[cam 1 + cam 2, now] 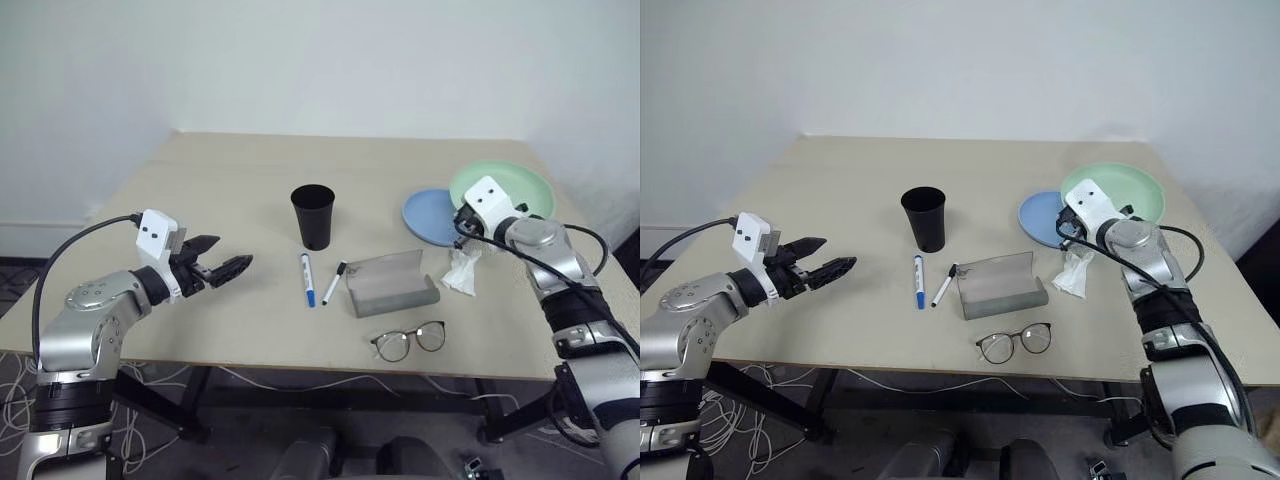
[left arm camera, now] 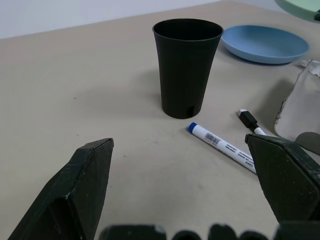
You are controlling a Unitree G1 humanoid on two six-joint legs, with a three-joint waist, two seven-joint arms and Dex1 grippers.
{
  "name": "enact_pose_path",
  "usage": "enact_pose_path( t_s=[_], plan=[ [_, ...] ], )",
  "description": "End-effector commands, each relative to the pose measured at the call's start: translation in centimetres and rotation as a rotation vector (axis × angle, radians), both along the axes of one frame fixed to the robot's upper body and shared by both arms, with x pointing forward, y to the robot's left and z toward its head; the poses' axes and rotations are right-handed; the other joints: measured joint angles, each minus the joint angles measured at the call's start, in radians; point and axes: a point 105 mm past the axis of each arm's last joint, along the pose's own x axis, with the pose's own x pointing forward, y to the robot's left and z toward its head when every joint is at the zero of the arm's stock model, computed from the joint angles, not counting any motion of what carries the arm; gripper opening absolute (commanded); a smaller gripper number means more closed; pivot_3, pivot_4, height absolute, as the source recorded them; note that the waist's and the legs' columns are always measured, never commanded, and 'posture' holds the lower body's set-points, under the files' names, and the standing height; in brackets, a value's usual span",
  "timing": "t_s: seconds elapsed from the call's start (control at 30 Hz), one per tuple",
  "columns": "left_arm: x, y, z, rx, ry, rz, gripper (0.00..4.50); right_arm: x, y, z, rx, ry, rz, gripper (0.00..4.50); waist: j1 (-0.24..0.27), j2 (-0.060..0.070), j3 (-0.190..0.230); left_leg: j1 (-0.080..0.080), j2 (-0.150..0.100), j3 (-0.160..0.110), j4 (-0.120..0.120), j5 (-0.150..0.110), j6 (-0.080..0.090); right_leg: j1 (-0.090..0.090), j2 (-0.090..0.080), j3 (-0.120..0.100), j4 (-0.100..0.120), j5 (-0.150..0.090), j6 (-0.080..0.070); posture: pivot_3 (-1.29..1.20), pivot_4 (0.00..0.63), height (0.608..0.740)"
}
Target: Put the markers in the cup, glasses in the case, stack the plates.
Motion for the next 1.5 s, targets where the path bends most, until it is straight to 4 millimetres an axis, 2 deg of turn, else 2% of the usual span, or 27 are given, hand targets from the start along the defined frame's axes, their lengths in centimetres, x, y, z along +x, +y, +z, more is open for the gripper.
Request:
enact_pose_path(
  t_s=[0.03, 0.2, 0.5, 0.77, 1.03, 1.13, 1.37, 1.5],
  plan=[
    [0.1, 0.1, 1.9, 0.016, -0.075, 0.003, 4.5, 1.1, 0.9, 2.2, 0.062, -0.079, 0.037, 0.02, 0.0, 0.0, 0.0, 0.0, 0.0, 0.0, 0.0, 0.0, 0.0, 0.0, 0.0, 0.0, 0.0, 0.0, -0.001, 0.0, 0.0, 0.727],
    [0.2, 0.3, 2.0, 0.016, -0.08, 0.013, 4.5, 2.1, 2.9, 2.3, 0.127, -0.094, 0.101, 0.02, -0.002, 0.0, 0.0, 0.001, 0.0, -0.001, 0.0, 0.0, 0.0, 0.0, 0.002, 0.001, 0.002, 0.001, -0.002, 0.0, 0.0, 0.727],
    [0.0, 0.6, 2.4, 0.017, -0.091, 0.028, 4.5, 2.5, 5.0, 1.7, 0.174, -0.066, 0.173, 0.02, -0.002, 0.001, 0.0, 0.003, 0.0, -0.004, 0.0, 0.0, -0.001, -0.001, 0.009, 0.006, 0.002, 0.002, -0.004, 0.0, 0.0, 0.727],
    [-0.2, 0.7, 2.4, 0.018, -0.094, 0.037, 4.5, 2.3, 6.1, 0.7, 0.128, -0.035, 0.22, 0.02, -0.002, 0.001, 0.0, 0.003, 0.002, -0.007, -0.001, 0.002, -0.003, -0.004, 0.014, 0.01, 0.002, 0.004, -0.008, 0.0, 0.0, 0.727],
    [-0.4, 1.0, 2.5, 0.019, -0.097, 0.05, 4.5, 2.4, 6.7, 0.5, 0.086, -0.039, 0.224, 0.02, -0.002, 0.001, 0.0, 0.003, 0.004, -0.007, -0.003, 0.004, -0.006, -0.006, 0.015, 0.01, 0.003, 0.006, -0.012, 0.0, 0.0, 0.727],
    [-0.4, 1.1, 2.5, 0.019, -0.098, 0.052, 4.5, 2.7, 6.9, 0.8, 0.062, -0.067, 0.216, 0.66, -0.003, 0.001, 0.0, 0.003, 0.004, -0.007, -0.004, 0.005, -0.008, -0.007, 0.016, 0.01, 0.003, 0.007, -0.013, 0.0, 0.0, 0.727],
    [-0.6, 1.0, 2.6, 0.018, -0.097, 0.054, 4.5, 3.0, 6.8, 1.8, 0.063, -0.129, 0.201, 3.03, -0.002, 0.001, 0.0, 0.002, 0.004, -0.008, -0.006, 0.007, -0.011, -0.008, 0.016, 0.01, 0.004, 0.008, -0.015, 0.0, 0.0, 0.727],
    [-0.6, 1.0, 2.5, 0.018, -0.093, 0.054, 4.5, 2.9, 6.2, 2.7, 0.065, -0.135, 0.221, 3.03, -0.002, 0.001, 0.0, 0.002, 0.004, -0.008, -0.006, 0.008, -0.012, -0.009, 0.016, 0.01, 0.004, 0.009, -0.015, 0.0, 0.0, 0.727]
  ],
)
